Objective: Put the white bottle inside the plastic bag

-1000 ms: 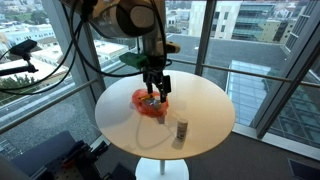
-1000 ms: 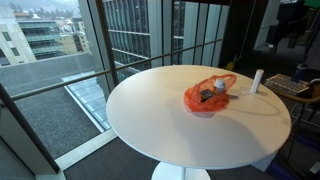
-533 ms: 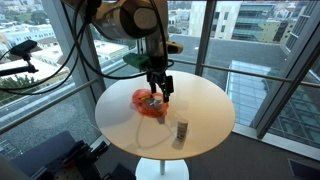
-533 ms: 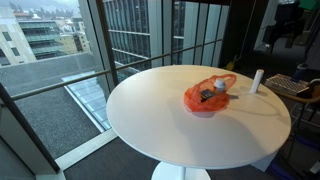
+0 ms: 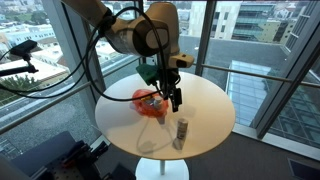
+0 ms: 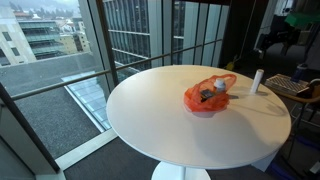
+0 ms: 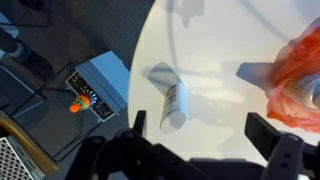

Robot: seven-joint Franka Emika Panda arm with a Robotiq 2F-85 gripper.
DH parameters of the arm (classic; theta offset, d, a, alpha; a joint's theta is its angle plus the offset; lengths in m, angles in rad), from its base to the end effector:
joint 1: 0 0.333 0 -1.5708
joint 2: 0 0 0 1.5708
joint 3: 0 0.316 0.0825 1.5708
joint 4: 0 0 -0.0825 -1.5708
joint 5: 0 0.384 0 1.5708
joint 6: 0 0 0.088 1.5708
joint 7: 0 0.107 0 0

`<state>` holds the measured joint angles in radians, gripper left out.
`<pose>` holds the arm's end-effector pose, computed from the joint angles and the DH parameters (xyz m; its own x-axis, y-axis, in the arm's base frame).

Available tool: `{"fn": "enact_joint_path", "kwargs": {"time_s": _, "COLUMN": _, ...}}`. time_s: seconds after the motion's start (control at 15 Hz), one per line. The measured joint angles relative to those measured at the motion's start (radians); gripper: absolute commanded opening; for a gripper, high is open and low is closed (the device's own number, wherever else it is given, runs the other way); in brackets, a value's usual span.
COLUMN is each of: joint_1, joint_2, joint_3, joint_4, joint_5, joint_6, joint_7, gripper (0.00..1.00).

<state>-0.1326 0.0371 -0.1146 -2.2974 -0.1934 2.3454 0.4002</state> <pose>0.5015 -0.1295 0.3340 0.8719 -0.4864 0.0568 -0.4894 -0.8621 0.1313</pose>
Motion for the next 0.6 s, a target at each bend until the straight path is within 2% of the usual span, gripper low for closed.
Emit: {"fn": "enact_joint_path", "kwargs": {"time_s": 0.6, "joint_1": -0.009, "joint_2": 0.184, "joint_3": -0.077, "joint_4": 0.098, "joint_5": 0.122, "joint_6": 0.08, "joint_7": 0.041, "gripper": 1.0}}
